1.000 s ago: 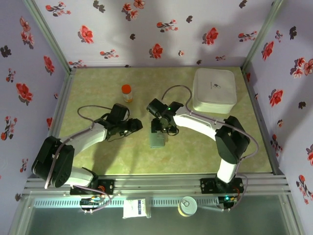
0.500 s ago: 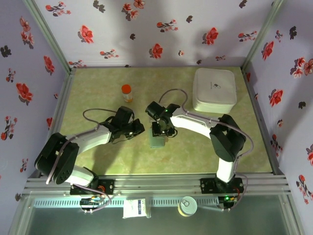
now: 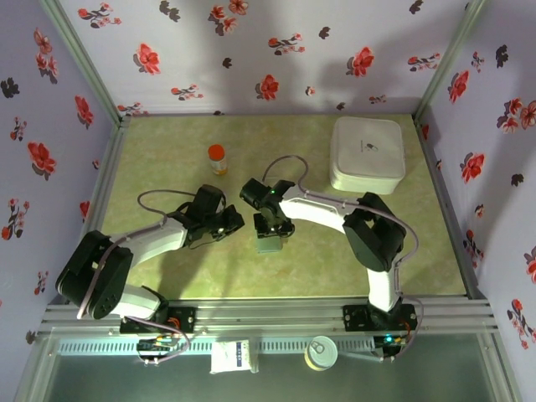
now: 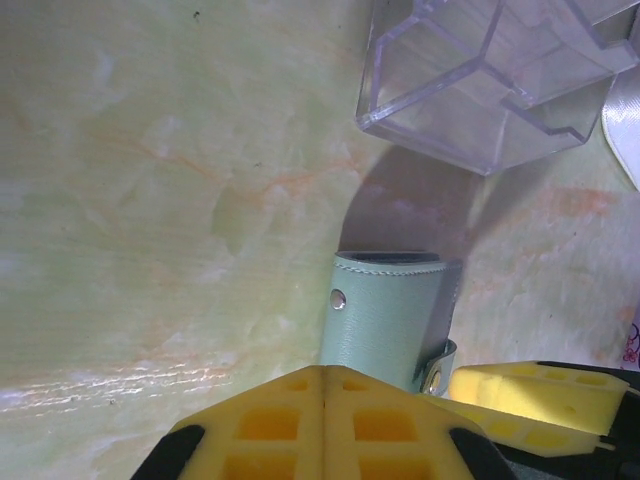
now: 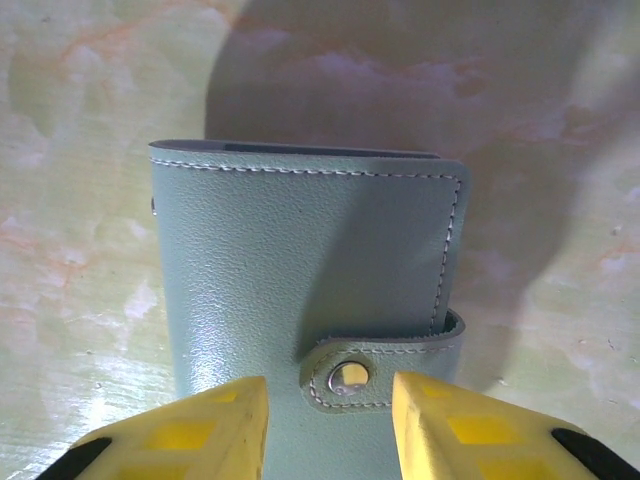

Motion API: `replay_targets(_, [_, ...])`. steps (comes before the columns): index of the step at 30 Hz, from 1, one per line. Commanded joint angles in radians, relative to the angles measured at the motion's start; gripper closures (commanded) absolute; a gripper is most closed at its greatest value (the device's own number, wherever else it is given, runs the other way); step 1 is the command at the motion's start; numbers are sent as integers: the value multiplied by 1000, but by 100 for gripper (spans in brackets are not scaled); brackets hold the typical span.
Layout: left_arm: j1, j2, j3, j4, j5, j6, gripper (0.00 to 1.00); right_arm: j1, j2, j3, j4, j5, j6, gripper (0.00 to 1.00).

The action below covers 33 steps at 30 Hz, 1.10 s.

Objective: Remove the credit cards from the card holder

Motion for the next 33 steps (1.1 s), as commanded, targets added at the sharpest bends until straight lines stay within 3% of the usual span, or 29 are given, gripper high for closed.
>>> replay_targets(1, [5,-20,-11,17,-3,-10,100,4,31,28,-33,28,-5,64])
replay_targets(13, [-7,9,5,49,45,-10,100,-8,37,-19,10,9,-7,71])
replay_targets(33, [-105,194,81,104,132,-42,100,-60,-36,-155,160,-109,11,96])
